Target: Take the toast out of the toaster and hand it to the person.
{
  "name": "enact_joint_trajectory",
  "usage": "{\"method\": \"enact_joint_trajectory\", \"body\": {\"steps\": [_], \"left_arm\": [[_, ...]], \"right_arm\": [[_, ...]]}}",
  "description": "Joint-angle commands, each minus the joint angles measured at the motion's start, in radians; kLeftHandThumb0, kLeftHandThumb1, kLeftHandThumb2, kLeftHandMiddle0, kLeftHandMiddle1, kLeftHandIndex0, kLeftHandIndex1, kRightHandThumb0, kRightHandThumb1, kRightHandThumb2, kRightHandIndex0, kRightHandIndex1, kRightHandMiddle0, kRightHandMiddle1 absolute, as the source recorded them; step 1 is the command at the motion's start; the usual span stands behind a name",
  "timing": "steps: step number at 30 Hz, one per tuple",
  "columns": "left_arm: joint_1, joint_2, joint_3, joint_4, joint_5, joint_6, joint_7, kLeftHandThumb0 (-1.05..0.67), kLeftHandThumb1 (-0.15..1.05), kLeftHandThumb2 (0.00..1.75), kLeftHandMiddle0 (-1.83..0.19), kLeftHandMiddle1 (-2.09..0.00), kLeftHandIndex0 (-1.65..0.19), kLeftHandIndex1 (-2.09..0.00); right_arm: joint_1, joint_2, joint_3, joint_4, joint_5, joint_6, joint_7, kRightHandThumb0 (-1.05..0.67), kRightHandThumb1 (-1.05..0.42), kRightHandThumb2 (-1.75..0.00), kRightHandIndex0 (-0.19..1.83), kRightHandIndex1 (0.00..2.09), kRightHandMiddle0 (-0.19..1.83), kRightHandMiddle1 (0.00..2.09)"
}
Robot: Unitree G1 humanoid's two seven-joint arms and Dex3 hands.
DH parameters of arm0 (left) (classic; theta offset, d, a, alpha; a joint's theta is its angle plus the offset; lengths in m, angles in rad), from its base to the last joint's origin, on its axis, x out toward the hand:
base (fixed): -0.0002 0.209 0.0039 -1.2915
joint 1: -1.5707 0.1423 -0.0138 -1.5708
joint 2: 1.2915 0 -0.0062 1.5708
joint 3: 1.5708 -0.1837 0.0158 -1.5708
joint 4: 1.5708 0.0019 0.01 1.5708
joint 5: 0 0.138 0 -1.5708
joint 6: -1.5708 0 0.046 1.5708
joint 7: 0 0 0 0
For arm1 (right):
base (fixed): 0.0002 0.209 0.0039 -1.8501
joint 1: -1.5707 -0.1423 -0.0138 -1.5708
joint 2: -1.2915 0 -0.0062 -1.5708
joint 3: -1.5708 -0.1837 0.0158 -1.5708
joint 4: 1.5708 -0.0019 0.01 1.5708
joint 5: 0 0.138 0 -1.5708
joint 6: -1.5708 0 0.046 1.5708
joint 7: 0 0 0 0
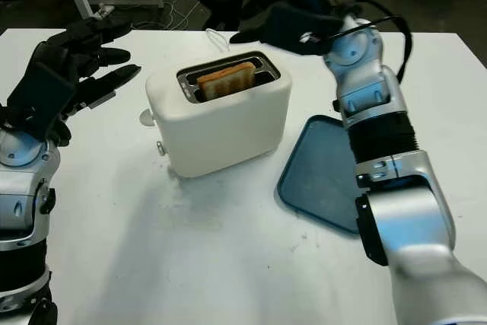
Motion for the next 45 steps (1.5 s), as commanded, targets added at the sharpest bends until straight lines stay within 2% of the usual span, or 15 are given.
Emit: {"method": "enact_joint_trajectory", "body": {"steps": [1, 8, 14, 21, 28, 29, 30, 32, 34, 38, 42, 45], "left_arm": [[-0.002, 0.004, 0.014, 0.007, -0.014, -0.013, -0.006, -0.32, 0.92, 0.07, -0.32, -0.83, -0.54, -0.2], [-0.011, -0.011, 0.029, 0.002, -0.06, 0.02, -0.01, -0.32, 0.92, 0.07, -0.31, -0.84, -0.53, -0.21], [-0.019, -0.022, 0.046, -0.005, -0.115, 0.058, -0.013, -0.29, 0.92, 0.09, -0.29, -0.86, -0.52, -0.21], [-0.021, -0.022, 0.05, -0.005, -0.141, 0.066, -0.009, -0.29, 0.92, 0.1, -0.27, -0.9, -0.51, -0.22], [-0.018, -0.016, 0.046, -0.006, -0.137, 0.067, -0.007, -0.3, 0.92, 0.11, -0.26, -0.92, -0.5, -0.23], [-0.018, -0.017, 0.048, -0.006, -0.14, 0.067, -0.007, -0.3, 0.92, 0.11, -0.26, -0.92, -0.5, -0.23], [-0.018, -0.019, 0.05, -0.007, -0.143, 0.069, -0.007, -0.3, 0.92, 0.11, -0.25, -0.92, -0.5, -0.24], [-0.017, -0.019, 0.049, -0.008, -0.142, 0.07, -0.006, -0.28, 0.92, 0.11, -0.25, -0.93, -0.49, -0.24], [-0.015, -0.019, 0.05, -0.005, -0.144, 0.064, -0.005, -0.28, 0.92, 0.11, -0.24, -0.93, -0.49, -0.24], [-0.01, -0.013, 0.046, -0.005, -0.138, 0.058, -0.003, -0.28, 0.92, 0.12, -0.23, -0.94, -0.49, -0.25], [-0.009, -0.009, 0.043, -0.006, -0.135, 0.059, -0.002, -0.29, 0.92, 0.12, -0.23, -0.94, -0.49, -0.26], [-0.01, -0.014, 0.048, -0.006, -0.143, 0.065, 0.001, -0.29, 0.91, 0.12, -0.23, -0.94, -0.48, -0.26]], "right_arm": [[-0.035, -0.001, 0.036, 0.019, -0.037, -0.036, 0.019, -0.28, -0.64, 0.0, 0.82, 0.65, 0.92, 0.15], [-0.072, -0.007, 0.143, 0.084, -0.187, -0.09, -0.001, -0.37, -0.61, 0.0, 0.87, 0.79, 0.98, 0.14], [-0.068, 0.007, 0.181, 0.122, -0.246, -0.094, -0.018, -0.35, -0.62, 0.0, 0.83, 0.59, 0.96, 0.07], [-0.059, -0.003, 0.206, 0.141, -0.27, -0.116, 0.0, -0.31, -0.63, -0.01, 0.85, 0.54, 0.96, 0.05], [-0.057, -0.012, 0.203, 0.11, -0.268, -0.072, 0.047, -0.24, -0.67, -0.02, 0.9, 0.57, 1.02, 0.07], [-0.058, -0.014, 0.205, 0.102, -0.272, -0.069, 0.051, -0.24, -0.68, -0.01, 0.93, 0.65, 1.04, 0.07], [-0.059, -0.016, 0.206, 0.095, -0.277, -0.066, 0.05, -0.25, -0.69, -0.01, 0.91, 0.88, 1.07, 0.07], [-0.059, -0.016, 0.207, 0.086, -0.284, -0.063, 0.051, -0.25, -0.69, 0.0, 0.94, 1.14, 1.13, 0.08], [-0.061, -0.017, 0.212, 0.074, -0.293, -0.056, 0.056, -0.26, -0.69, 0.0, 0.94, 1.28, 1.16, 0.09], [-0.062, -0.013, 0.216, 0.07, -0.298, -0.053, 0.064, -0.27, -0.69, 0.0, 0.89, 1.28, 1.21, 0.11], [-0.065, -0.012, 0.218, 0.066, -0.302, -0.048, 0.078, -0.28, -0.69, 0.0, 0.83, 1.36, 1.23, 0.15], [-0.068, -0.013, 0.222, 0.061, -0.307, -0.037, 0.09, -0.3, -0.7, 0.0, 0.8, 1.25, 1.2, 0.18]]}}
